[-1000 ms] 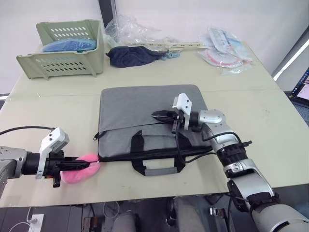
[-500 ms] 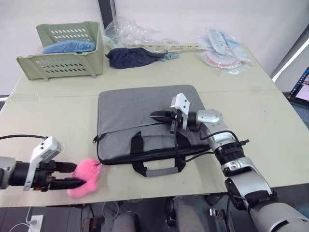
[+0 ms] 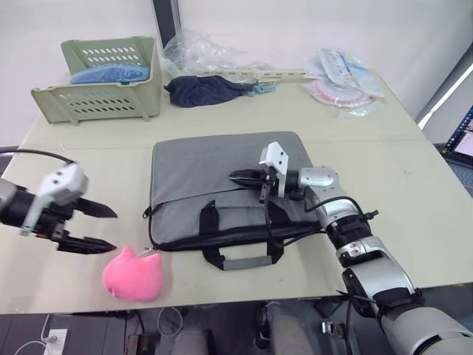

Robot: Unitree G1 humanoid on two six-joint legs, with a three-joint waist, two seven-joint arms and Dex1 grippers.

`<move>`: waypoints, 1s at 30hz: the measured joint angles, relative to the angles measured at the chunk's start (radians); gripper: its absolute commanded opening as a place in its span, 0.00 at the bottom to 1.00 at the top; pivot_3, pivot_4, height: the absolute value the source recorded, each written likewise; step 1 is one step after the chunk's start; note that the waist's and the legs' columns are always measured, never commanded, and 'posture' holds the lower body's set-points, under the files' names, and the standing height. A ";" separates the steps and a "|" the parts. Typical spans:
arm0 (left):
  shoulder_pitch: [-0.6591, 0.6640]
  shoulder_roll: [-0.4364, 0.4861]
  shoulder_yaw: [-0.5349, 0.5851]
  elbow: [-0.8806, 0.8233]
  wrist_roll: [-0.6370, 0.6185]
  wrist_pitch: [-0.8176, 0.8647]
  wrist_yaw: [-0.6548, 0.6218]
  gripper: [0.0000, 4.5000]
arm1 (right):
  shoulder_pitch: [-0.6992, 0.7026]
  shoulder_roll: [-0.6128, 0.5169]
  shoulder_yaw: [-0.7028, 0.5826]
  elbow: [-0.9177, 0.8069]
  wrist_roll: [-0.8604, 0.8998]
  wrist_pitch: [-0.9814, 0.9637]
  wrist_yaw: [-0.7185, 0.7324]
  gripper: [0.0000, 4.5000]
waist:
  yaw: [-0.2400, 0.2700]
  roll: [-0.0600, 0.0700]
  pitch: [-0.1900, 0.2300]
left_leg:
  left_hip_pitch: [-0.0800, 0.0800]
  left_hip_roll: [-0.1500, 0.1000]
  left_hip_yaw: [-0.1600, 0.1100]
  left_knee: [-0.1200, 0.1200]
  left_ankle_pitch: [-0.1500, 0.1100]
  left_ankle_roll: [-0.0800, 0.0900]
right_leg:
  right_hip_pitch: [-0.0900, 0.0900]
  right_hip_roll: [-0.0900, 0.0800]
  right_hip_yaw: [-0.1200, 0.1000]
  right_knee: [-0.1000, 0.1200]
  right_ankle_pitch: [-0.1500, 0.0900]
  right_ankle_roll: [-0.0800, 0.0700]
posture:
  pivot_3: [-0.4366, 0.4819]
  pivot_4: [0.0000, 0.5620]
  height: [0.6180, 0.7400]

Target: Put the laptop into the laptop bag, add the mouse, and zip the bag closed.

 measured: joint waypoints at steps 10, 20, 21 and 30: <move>0.076 0.022 -0.066 -0.026 -0.018 -0.028 0.000 0.87 | 0.014 -0.020 -0.004 -0.023 0.000 0.007 -0.004 0.00 | 0.012 0.001 0.001 | -0.001 0.007 0.001 0.002 -0.001 0.000 | 0.000 0.000 0.002 -0.003 -0.001 -0.001 | 0.48 0.27 1.00; 0.201 0.012 -0.001 -0.183 -0.121 0.085 0.002 0.01 | 0.018 -0.021 -0.004 -0.037 0.000 0.018 -0.004 0.00 | 0.012 0.002 0.001 | -0.002 0.008 0.000 0.002 -0.001 0.000 | 0.000 0.000 0.003 -0.003 -0.001 -0.002 | 0.48 0.27 1.00; 0.214 0.005 0.012 -0.190 -0.131 0.098 0.002 0.01 | 0.018 -0.021 -0.004 -0.037 0.000 0.018 -0.004 0.00 | 0.012 0.002 0.001 | -0.002 0.008 0.000 0.002 -0.001 0.000 | 0.000 0.000 0.003 -0.004 -0.001 -0.002 | 0.48 0.27 1.00; 0.276 -0.082 0.083 -0.309 -0.205 0.234 0.097 0.01 | 0.013 -0.020 -0.003 -0.028 0.000 0.018 -0.003 0.00 | 0.011 0.004 0.002 | -0.002 0.009 -0.001 0.002 -0.001 -0.001 | 0.001 -0.004 0.004 -0.005 -0.001 -0.002 | 0.48 0.27 1.00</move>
